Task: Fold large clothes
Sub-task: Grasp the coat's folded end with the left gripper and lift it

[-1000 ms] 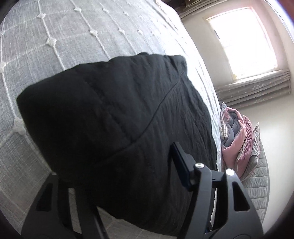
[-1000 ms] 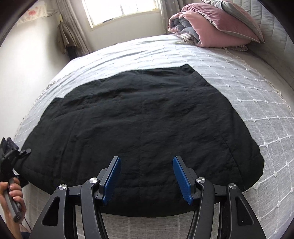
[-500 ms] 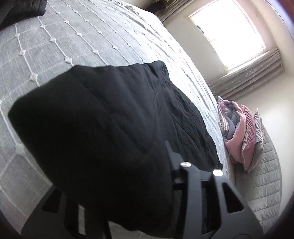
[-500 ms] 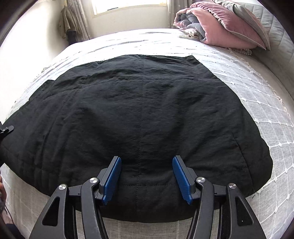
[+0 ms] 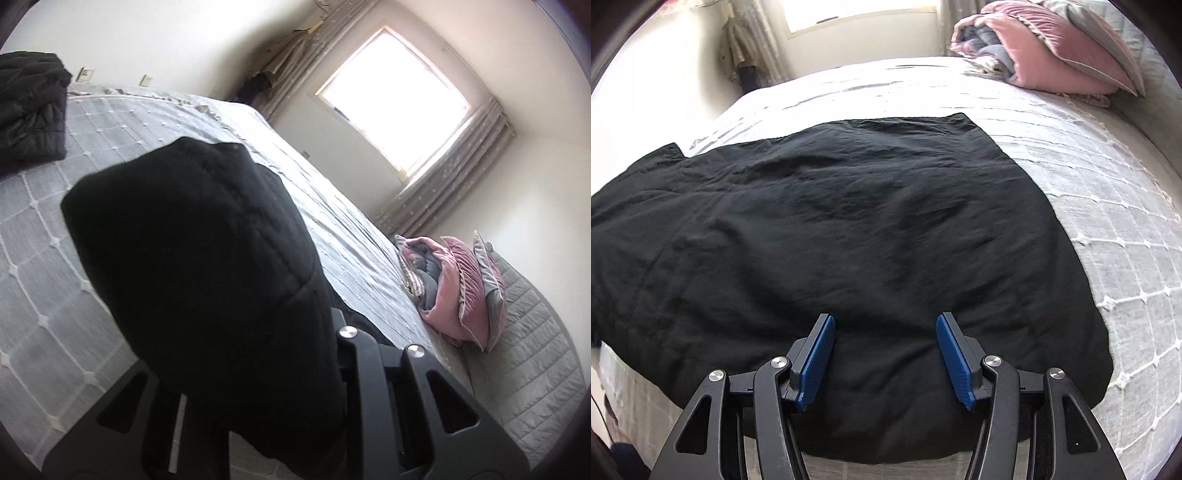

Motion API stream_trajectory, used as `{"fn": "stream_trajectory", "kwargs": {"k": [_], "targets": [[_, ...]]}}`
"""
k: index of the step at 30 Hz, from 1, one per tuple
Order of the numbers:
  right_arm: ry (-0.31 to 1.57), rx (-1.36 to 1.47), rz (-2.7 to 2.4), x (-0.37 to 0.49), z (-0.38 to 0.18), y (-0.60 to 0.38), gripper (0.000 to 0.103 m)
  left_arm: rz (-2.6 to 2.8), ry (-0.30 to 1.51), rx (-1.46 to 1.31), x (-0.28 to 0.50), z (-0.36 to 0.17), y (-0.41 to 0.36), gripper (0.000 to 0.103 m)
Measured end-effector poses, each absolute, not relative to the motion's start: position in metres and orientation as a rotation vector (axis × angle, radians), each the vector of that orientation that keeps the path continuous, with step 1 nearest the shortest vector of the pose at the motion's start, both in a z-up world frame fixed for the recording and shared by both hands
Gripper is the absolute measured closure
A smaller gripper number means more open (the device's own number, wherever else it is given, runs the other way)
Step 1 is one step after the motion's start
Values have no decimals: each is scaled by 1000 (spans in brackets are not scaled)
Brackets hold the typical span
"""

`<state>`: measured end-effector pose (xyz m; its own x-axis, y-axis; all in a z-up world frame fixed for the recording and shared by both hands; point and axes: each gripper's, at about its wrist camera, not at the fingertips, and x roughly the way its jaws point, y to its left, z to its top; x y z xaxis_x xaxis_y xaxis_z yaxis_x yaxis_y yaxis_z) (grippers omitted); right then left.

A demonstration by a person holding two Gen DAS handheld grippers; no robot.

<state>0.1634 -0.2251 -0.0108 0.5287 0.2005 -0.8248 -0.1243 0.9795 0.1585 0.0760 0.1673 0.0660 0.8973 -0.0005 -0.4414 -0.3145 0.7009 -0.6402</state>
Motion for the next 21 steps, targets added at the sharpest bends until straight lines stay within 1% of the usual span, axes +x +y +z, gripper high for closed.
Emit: {"fn": "stream_trajectory", "kwargs": {"k": [3, 6, 10, 14, 18, 21], "targets": [[1006, 32, 211, 163, -15, -210, 46, 181, 448, -801, 78, 59, 178, 81], [999, -85, 186, 162, -17, -197, 46, 168, 447, -749, 78, 62, 173, 81], [1003, -37, 187, 163, -11, -206, 46, 130, 404, -671, 75, 76, 155, 80], [900, -47, 252, 150, 9, -193, 46, 112, 397, -587, 76, 85, 134, 80], [895, -128, 321, 142, 10, -166, 46, 76, 364, -440, 75, 101, 103, 80], [858, -150, 387, 132, 12, -144, 46, 38, 341, -360, 74, 109, 83, 80]]}}
